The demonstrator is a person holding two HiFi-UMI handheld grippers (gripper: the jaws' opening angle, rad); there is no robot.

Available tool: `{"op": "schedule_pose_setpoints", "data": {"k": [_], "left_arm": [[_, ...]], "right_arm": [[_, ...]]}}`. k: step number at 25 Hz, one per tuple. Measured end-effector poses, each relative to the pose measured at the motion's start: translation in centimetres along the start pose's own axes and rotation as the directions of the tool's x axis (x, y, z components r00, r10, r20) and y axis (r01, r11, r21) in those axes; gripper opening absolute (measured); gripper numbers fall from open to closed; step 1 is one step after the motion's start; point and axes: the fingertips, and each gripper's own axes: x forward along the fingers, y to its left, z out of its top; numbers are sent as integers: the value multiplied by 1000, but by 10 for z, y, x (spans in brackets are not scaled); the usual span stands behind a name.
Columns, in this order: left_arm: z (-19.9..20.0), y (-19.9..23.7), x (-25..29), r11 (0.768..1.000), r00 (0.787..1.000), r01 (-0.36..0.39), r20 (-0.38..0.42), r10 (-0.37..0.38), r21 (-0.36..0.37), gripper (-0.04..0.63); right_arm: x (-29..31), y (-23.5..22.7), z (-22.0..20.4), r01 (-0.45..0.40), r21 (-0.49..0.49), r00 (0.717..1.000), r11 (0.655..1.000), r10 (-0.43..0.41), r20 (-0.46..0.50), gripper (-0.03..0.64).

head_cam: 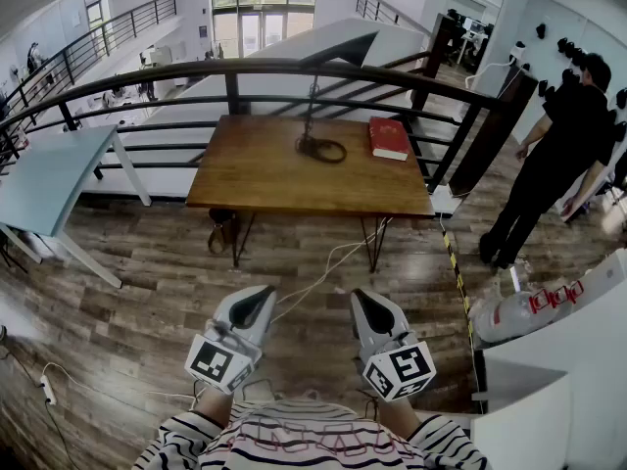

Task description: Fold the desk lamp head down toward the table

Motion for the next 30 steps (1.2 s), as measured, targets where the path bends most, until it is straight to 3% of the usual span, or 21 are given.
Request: {"op": "schedule_pose_setpoints", "data": {"k": [3, 5, 6, 14, 19, 30], "left_arm": [[-5, -10, 8, 1000, 1000, -15, 16, 15, -6, 3], [-9, -14, 14, 1000, 1000, -23, 14, 23, -16, 100], [-13, -16, 17, 1000, 1000, -24, 8, 24, -20, 129], [-30, -5, 48, 999, 999, -37, -19, 36, -39, 165], [-36, 36, 73, 998, 999, -33, -15, 32, -62, 181], [-27, 177, 129, 998, 1000, 16, -3, -17, -59, 190]], "right_arm": [[-4, -14, -5, 3, 7, 1000, 1000, -3, 1, 15], [-5, -23, -8, 9, 15, 1000, 1000, -9, -1, 96], [-5, -28, -10, 10, 20, 1000, 1000, -10, -3, 101], [19, -56, -24, -10, 42, 1000, 999, 11, -23, 176], [61, -77, -17, 15, 51, 1000, 999, -14, -28, 187], [196, -102, 14, 92, 40, 996, 995, -92, -4, 193]]}}
